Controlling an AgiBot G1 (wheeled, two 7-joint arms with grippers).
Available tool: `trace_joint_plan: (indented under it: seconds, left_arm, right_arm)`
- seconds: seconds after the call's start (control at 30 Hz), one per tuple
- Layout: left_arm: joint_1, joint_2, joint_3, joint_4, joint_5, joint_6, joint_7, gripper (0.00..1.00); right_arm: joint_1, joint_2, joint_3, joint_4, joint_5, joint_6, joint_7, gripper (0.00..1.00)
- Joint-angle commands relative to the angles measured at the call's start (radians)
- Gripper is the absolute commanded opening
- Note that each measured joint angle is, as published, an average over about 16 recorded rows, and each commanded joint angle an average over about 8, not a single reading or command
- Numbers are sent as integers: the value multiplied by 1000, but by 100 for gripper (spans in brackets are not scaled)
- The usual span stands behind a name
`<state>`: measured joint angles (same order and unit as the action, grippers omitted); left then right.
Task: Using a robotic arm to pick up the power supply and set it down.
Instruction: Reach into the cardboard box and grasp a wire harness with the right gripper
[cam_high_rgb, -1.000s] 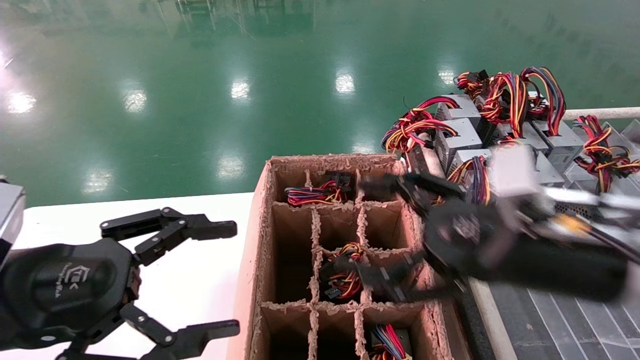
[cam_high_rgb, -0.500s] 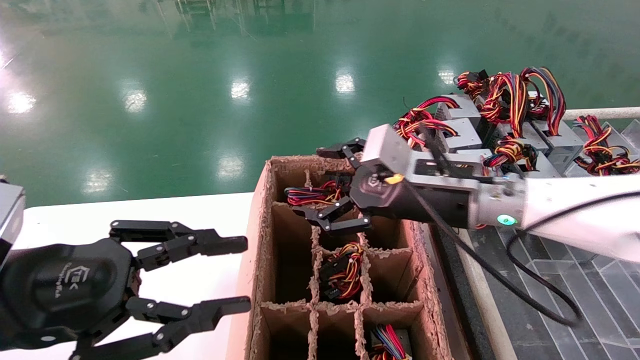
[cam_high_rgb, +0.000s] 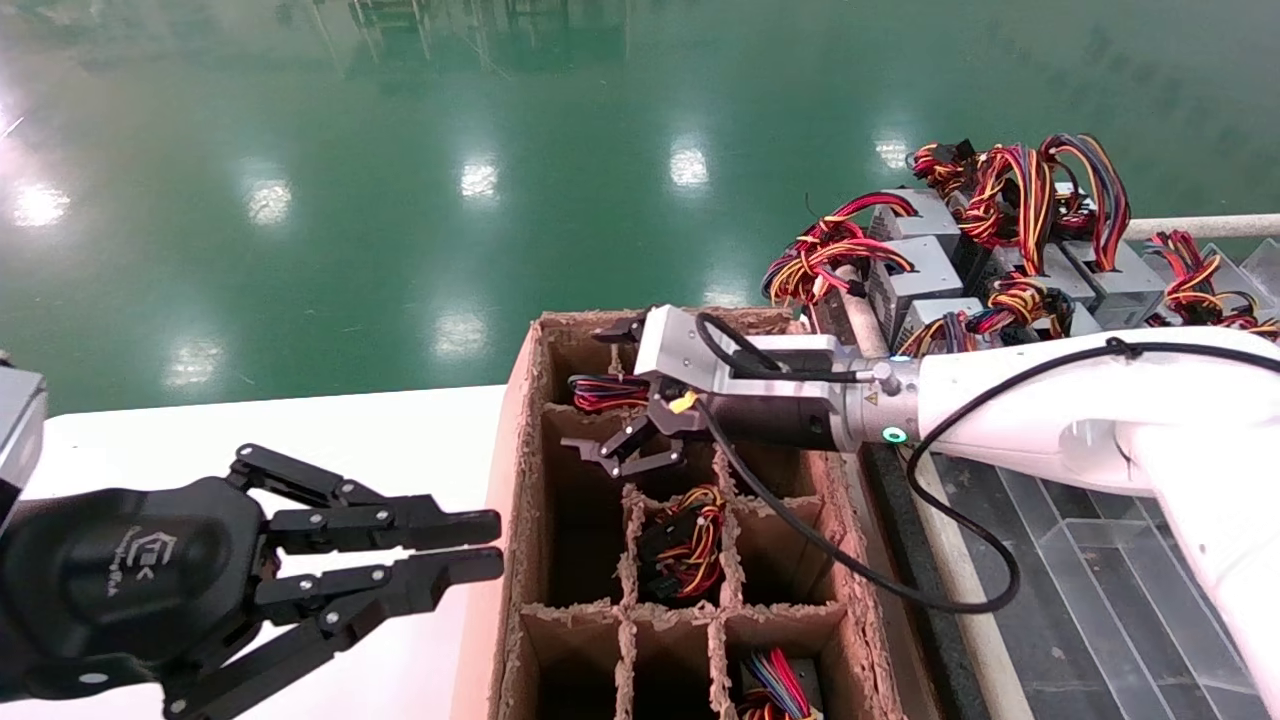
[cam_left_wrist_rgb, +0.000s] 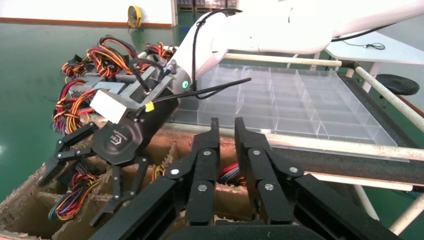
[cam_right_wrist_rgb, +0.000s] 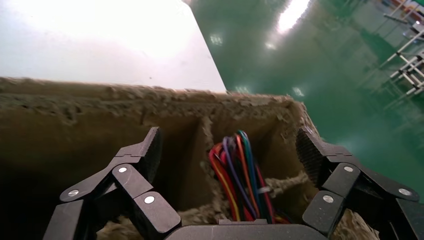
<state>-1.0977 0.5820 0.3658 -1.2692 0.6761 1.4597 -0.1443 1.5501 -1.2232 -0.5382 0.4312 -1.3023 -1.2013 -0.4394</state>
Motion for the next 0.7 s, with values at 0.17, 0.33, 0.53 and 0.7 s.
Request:
trace_joint_plan:
  seconds: [0.17,0.33,0.53,0.7]
  left_arm:
    - [0,0,0,0,0,0,0,0]
    - [0,0,0,0,0,0,0,0]
    - [0,0,0,0,0,0,0,0]
    - [0,0,0,0,0,0,0,0]
  right_arm:
    - [35,-27,6,-118,4,0,-74,0]
    - [57,-35,9,-192,8,-7,-112,0]
    - [77,-46,13,-259,13,-14,-150,0]
    - [89,-55,16,-300,16,-18,-177,0]
